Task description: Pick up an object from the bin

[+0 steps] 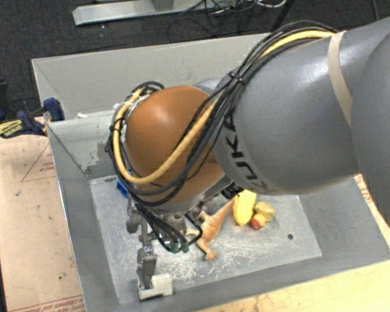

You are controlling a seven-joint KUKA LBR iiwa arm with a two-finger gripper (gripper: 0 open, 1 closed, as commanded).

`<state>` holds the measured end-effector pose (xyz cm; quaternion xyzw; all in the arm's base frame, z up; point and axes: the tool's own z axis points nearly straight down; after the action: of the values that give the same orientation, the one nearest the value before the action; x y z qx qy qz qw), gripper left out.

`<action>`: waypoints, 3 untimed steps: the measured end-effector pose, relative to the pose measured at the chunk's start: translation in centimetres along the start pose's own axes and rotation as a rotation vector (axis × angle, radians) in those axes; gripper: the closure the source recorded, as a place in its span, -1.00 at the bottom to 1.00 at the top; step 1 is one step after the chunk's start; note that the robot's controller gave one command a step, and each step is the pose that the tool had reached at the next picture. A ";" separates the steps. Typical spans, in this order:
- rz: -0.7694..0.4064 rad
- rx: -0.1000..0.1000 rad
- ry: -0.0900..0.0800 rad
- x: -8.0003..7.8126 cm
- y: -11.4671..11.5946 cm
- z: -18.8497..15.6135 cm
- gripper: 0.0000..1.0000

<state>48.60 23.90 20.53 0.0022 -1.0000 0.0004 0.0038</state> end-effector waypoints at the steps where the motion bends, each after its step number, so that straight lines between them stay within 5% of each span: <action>1: 0.004 -0.002 -0.007 -0.2 -0.1 -0.4 -1.00; 2: 0.047 -0.004 -0.012 -0.8 -2.9 5.5 -1.00; 3: -0.276 -0.001 -0.003 -1.8 -3.4 11.1 1.00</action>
Offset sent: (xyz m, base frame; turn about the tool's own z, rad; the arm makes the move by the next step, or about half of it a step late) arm 0.0134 -0.0676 -0.1353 0.1043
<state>50.30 20.53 9.45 0.1397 -0.9902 -0.0005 0.0025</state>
